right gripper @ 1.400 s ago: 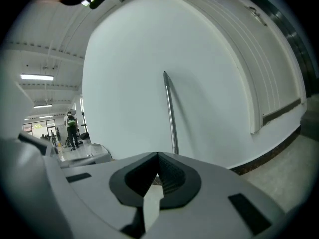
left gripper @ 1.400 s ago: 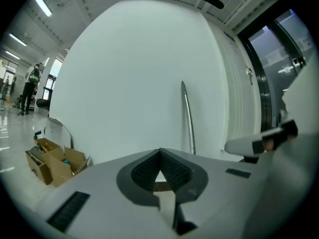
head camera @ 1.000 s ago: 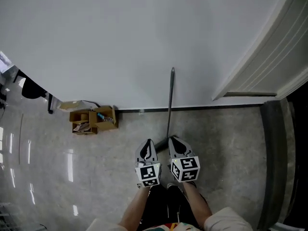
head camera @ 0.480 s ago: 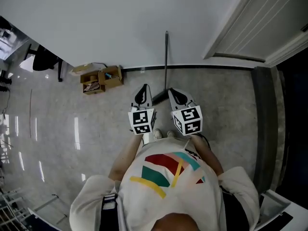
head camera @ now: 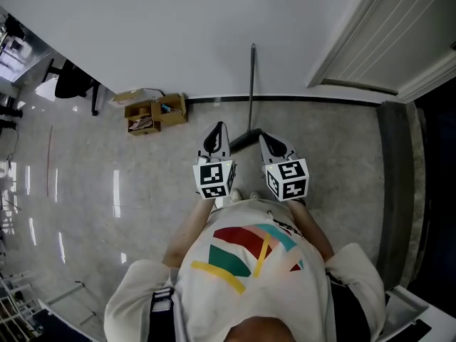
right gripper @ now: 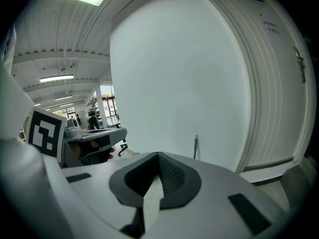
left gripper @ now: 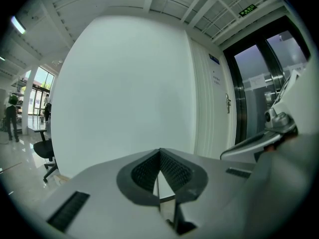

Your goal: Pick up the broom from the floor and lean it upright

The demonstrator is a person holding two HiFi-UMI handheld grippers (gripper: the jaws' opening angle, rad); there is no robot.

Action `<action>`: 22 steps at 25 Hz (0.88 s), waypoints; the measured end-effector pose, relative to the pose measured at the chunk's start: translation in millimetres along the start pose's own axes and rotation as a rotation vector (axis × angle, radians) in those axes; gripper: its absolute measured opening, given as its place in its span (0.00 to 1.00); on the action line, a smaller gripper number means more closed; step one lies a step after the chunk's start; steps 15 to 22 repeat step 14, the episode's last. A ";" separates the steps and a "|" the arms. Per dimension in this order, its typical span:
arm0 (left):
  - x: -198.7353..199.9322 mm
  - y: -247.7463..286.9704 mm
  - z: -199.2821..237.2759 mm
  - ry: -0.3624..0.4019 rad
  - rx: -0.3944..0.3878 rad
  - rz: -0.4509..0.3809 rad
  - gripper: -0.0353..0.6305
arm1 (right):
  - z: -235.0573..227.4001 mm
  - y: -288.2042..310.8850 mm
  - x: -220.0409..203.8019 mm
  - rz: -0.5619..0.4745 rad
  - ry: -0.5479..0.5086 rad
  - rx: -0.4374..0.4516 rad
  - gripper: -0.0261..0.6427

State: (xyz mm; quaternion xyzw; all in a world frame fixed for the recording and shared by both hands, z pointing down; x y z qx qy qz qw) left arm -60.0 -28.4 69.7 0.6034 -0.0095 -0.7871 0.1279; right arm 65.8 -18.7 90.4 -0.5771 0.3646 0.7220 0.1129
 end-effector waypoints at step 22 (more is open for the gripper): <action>-4.8 -13.3 13.0 -0.072 0.037 0.002 0.12 | 3.3 3.4 -6.0 0.010 0.022 0.036 0.06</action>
Point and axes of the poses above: the fingertips, and each gripper's own axes: y forward along the fingers, z to its left, x out of its top, the point moved 2 cm from there along -y, backward along the fingers, and after that the axes turned 13 degrees about -y, right-handed, at the moved point
